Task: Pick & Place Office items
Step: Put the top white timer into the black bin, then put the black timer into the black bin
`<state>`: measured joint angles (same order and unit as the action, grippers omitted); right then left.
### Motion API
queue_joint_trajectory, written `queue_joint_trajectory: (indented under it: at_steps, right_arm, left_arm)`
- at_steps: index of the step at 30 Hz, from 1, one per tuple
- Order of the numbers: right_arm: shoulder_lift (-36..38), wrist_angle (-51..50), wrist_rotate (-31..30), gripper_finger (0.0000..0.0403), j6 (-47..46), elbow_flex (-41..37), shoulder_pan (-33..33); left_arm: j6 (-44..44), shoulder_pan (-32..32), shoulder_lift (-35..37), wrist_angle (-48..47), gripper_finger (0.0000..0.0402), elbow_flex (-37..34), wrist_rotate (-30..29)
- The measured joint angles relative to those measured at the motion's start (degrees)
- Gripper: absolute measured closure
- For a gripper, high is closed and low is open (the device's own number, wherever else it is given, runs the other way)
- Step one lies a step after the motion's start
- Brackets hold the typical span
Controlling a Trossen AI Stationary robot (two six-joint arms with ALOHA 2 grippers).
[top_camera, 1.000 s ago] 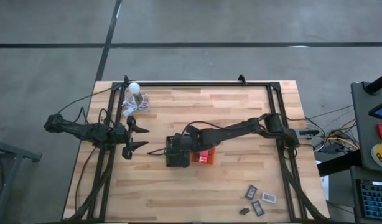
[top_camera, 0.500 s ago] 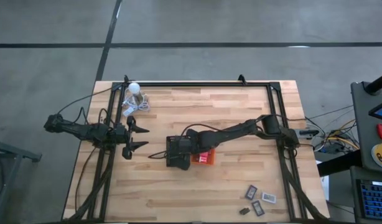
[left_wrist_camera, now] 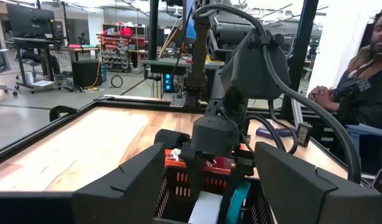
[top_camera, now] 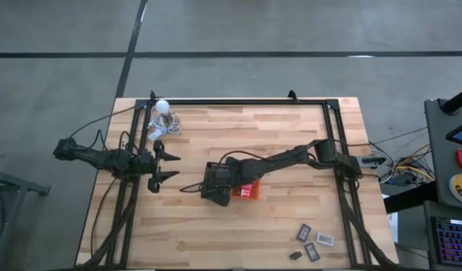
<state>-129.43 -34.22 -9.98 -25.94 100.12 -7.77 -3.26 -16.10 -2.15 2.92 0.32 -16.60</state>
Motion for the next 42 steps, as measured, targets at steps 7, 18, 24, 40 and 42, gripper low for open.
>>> queue_joint_trajectory:
  at_steps: [7, 18, 24, 40, 42]
  right_arm:
    - [0.00, 0.09, -0.02, 0.0233, -0.02, 0.00, 0.03]
    - [0.00, 0.26, -0.04, 0.0198, 0.66, -0.02, 0.07]
    - [0.00, 0.26, -0.04, 0.0175, 0.92, -0.02, 0.06]
    - [2.25, -0.28, -4.60, 0.0181, 3.39, 1.21, -0.15]
    - [3.46, -0.88, -6.64, 0.0185, 3.46, 1.51, -0.24]
  left_arm:
    - [-0.01, -0.02, 0.00, 0.00, 0.0149, 0.00, 0.01]
    - [0.00, -0.02, 0.00, 0.00, 0.0149, 0.00, 0.01]
    - [0.00, 0.00, 0.00, 0.00, 0.0149, 0.00, 0.00]
    - [-0.01, 0.00, 0.00, 0.00, 0.0149, -0.01, 0.01]
    - [-0.01, 0.00, 0.00, 0.00, 0.0149, 0.00, 0.01]
